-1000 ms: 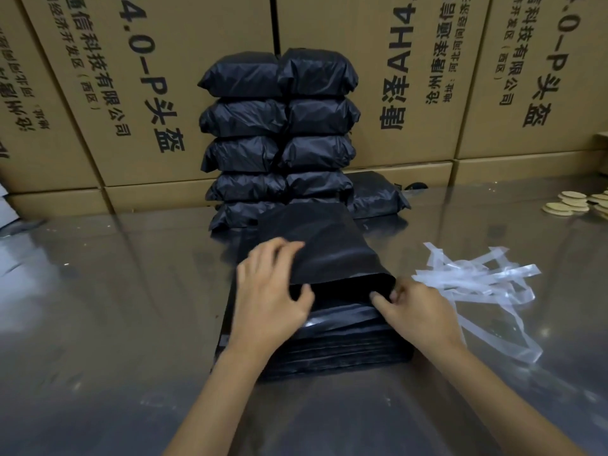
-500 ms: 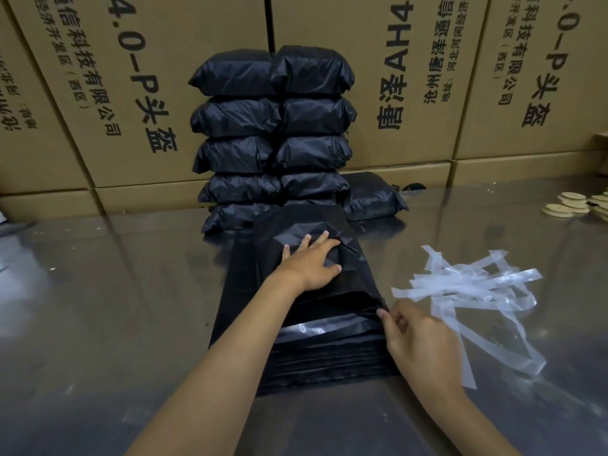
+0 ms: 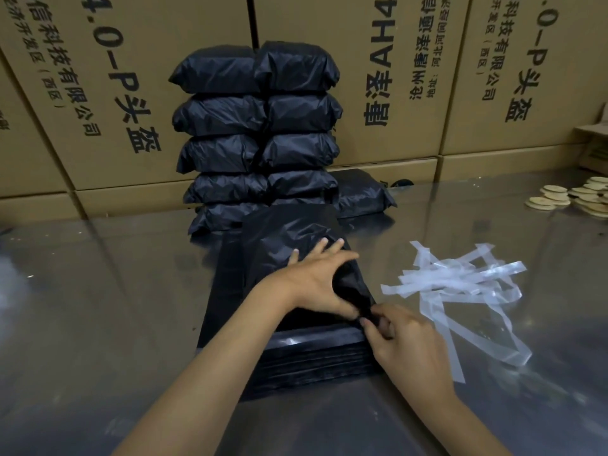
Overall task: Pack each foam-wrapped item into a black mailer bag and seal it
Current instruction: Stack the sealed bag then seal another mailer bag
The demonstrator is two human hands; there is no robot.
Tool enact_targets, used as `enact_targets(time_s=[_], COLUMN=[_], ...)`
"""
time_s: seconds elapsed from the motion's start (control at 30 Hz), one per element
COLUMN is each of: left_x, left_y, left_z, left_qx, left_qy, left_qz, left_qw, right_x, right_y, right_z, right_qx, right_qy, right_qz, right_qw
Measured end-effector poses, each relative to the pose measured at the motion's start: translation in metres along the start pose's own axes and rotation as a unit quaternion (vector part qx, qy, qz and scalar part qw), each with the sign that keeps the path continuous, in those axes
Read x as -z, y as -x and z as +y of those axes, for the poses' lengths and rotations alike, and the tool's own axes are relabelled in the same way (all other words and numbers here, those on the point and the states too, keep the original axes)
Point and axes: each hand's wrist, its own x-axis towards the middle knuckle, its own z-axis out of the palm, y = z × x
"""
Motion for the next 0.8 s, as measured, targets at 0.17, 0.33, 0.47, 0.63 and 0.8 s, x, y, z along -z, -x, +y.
enact_targets(time_s=[0.17, 0.33, 0.47, 0.63, 0.8], left_x=[-0.005, 0.01, 0.016, 0.011, 0.003], left_y=[-0.002, -0.013, -0.025, -0.028, -0.034], left_z=[0.007, 0.013, 0.016, 0.013, 0.016], left_qx=[-0.032, 0.03, 0.064, 0.084, 0.095], left_qy=[-0.004, 0.164, 0.167, 0.137, 0.087], left_qz=[0.152, 0.172, 0.151, 0.123, 0.138], left_qw=[0.988, 0.971, 0.972, 0.979, 0.982], right_x=[-0.003, -0.004, -0.003, -0.006, -0.005], right_y=[-0.011, -0.019, -0.021, -0.01, -0.007], right_z=[-0.017, -0.02, -0.014, -0.007, -0.004], right_qx=[-0.024, -0.037, -0.024, -0.143, -0.235], right_qy=[0.034, 0.036, -0.035, -0.291, -0.386], right_qz=[0.004, 0.026, 0.049, 0.043, 0.033], right_qw=[0.999, 0.998, 0.998, 0.945, 0.892])
